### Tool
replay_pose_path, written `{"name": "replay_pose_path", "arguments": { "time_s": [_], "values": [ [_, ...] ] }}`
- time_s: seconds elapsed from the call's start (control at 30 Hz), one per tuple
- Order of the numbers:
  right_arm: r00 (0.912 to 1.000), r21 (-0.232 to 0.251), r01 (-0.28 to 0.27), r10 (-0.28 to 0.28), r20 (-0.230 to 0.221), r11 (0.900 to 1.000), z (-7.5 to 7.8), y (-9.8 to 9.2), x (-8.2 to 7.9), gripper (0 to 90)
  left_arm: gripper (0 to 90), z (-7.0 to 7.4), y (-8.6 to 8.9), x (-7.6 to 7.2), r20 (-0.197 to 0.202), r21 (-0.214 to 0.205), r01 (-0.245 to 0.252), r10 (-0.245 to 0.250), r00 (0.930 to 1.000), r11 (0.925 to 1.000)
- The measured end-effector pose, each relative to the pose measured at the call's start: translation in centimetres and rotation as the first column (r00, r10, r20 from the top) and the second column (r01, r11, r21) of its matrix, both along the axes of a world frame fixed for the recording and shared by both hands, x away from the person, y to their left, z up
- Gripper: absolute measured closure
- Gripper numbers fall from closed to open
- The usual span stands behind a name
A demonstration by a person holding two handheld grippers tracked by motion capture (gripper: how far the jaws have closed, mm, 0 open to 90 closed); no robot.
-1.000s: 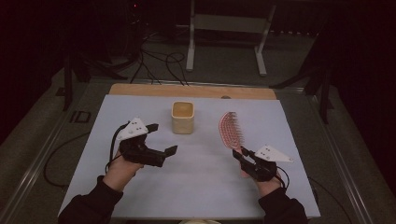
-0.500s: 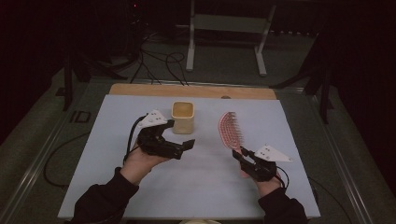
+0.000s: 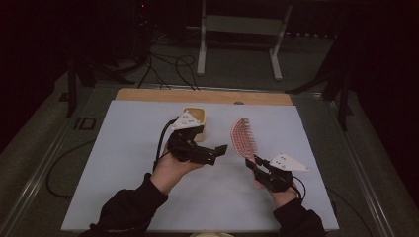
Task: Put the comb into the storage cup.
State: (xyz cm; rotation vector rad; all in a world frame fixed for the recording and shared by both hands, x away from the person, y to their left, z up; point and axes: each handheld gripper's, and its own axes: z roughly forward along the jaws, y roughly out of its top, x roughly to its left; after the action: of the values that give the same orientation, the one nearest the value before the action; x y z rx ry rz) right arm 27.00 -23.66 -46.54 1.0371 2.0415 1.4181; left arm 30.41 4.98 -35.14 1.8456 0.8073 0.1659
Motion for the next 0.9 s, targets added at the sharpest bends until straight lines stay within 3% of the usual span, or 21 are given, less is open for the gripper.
{"name": "replay_pose_path", "arguments": {
  "time_s": [0.1, 0.23, 0.37, 0.53, 0.73, 0.9],
  "values": [
    [1.0, 0.0, -0.001, 0.001, 0.0, 1.0, 0.0, 0.0, 0.1, 70.6, 0.7, 0.1, -0.8, 0.2, -0.003, -0.007, -0.012, 0.012, 0.9999, 0.9999],
    [1.0, -0.006, -0.001, 0.001, 0.001, 1.0, 0.0, 0.0, 0.0, 70.6, 1.0, 0.3, -2.1, 0.6, -0.046, -0.001, -0.022, 0.022, 0.9987, 0.9998],
    [1.0, -0.002, 0.001, -0.001, 0.003, 1.0, 0.0, 0.0, 0.0, 70.6, 1.2, 0.1, -2.9, 1.2, -0.074, -0.02, -0.04, 0.038, 0.9965, 0.999],
    [1.0, -0.007, -0.001, 0.002, 0.008, 1.0, 0.0, 0.0, 0.0, 70.6, 1.2, -0.7, -4.1, 2.5, -0.145, -0.034, -0.066, 0.061, 0.9875, 0.9972],
    [1.0, -0.012, -0.002, 0.002, 0.008, 0.9999, 0.0, 0.0, 0.0, 70.6, 1.5, -1.5, -5.3, 3.6, -0.187, -0.039, -0.089, 0.08, 0.9792, 0.9953],
    [0.9999, -0.015, -0.005, 0.005, 0.01, 0.9999, 0.0, 0.0, 0.0, 70.6, 3.4, -2.0, -6.0, 4.0, -0.199, -0.041, -0.094, 0.084, 0.9764, 0.9947]
  ]
}}
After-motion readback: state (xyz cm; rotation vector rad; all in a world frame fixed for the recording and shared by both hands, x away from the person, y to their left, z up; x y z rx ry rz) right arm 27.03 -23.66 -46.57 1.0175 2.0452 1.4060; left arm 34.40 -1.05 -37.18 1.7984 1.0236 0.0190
